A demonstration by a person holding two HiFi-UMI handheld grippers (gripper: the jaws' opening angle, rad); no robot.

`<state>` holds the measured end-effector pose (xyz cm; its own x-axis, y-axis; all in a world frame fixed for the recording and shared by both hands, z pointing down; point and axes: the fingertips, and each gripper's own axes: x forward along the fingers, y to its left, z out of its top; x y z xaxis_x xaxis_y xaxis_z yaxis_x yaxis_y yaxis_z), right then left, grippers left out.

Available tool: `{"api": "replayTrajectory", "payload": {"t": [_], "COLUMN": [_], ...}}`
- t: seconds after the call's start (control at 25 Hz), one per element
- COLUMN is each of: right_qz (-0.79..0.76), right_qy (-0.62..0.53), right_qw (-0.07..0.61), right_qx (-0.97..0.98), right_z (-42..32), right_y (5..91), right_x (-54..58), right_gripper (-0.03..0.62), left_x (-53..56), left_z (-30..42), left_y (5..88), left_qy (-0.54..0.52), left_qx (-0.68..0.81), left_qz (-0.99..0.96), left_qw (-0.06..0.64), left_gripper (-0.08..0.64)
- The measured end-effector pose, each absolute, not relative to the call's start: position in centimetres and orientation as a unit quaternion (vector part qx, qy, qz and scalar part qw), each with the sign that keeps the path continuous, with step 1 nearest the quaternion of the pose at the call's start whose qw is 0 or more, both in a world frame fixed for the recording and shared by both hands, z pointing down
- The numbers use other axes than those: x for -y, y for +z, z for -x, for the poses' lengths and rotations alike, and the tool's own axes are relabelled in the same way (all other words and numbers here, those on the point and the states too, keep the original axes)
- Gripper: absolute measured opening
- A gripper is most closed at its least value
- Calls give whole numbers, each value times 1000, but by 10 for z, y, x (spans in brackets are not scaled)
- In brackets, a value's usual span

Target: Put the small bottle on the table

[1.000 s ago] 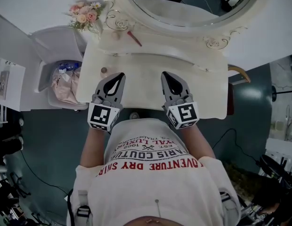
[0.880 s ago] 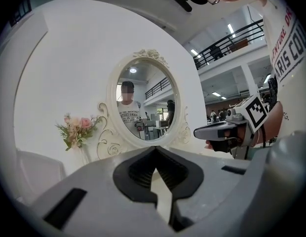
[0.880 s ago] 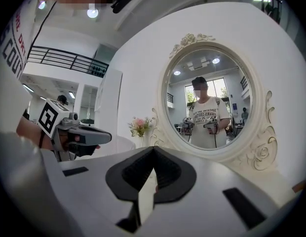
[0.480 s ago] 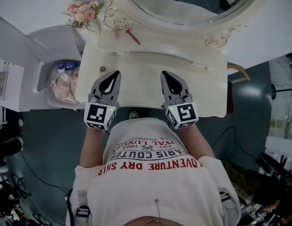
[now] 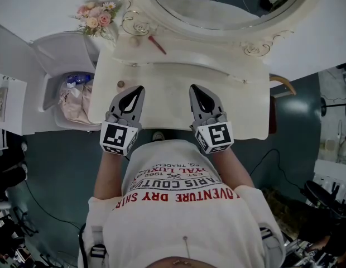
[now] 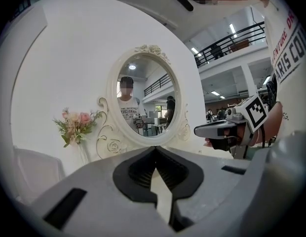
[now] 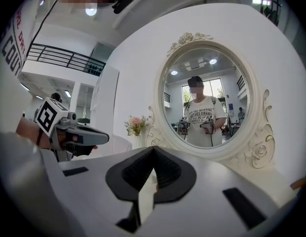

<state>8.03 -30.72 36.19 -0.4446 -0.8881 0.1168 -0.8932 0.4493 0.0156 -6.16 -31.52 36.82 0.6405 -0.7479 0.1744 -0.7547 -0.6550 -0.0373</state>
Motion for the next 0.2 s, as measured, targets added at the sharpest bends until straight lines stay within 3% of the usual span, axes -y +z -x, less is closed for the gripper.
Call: {"api": "replayTrajectory", "payload": {"t": [0.2], "right_qz": [-525], "right_qy": [29], "right_qw": [55], "right_qx": [849], "right_z": [-82], "right_y": [365], "right_x": [314], "right_gripper": [-2], "left_x": [325], "left_z": [66], "left_y": [368], "left_qy": [80], "left_qx": [425], "left_qz": [-902], "left_qw": [21], "left_gripper": [8]}}
